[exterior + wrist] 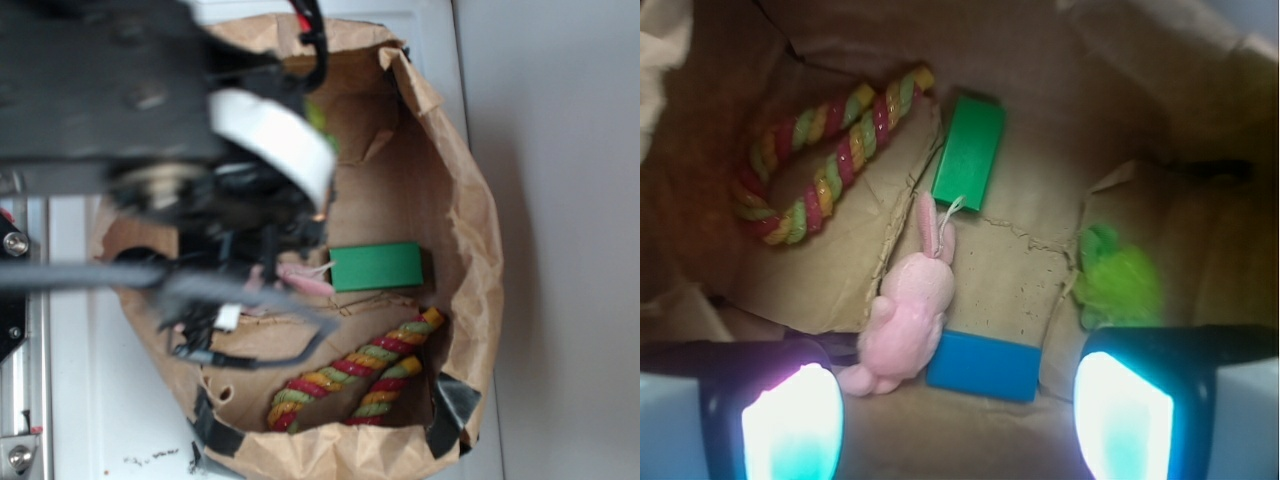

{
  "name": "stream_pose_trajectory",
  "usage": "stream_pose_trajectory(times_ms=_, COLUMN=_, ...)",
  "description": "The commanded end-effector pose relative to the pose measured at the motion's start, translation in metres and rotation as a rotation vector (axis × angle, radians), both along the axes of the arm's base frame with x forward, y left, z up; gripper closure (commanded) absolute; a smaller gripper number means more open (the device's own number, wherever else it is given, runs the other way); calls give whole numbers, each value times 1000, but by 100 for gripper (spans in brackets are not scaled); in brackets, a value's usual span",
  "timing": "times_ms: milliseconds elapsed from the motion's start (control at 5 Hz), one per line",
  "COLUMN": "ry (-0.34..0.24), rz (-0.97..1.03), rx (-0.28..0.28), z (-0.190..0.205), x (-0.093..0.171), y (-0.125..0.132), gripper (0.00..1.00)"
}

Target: Grab the green animal.

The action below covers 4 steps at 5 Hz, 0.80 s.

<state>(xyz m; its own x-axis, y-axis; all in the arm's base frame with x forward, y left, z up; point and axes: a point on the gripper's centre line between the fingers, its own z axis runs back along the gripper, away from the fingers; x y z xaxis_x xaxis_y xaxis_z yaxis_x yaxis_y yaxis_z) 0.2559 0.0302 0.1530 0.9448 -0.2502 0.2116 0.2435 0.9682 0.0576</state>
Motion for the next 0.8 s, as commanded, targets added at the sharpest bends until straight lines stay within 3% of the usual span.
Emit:
stream_pose_trajectory(times_ms=0, ry=-48, rz=8, rx=30, z=-5, x=-13, y=10, gripper=0)
stream_pose_trajectory(times_ms=200, ry=-64, rz=-2, rx=49, z=-8, x=-26, y=12, gripper=0)
stream_pose_trajectory(times_ms=600, ry=-64, rz=-2, rx=49, z=-8, x=-26, y=12, gripper=0)
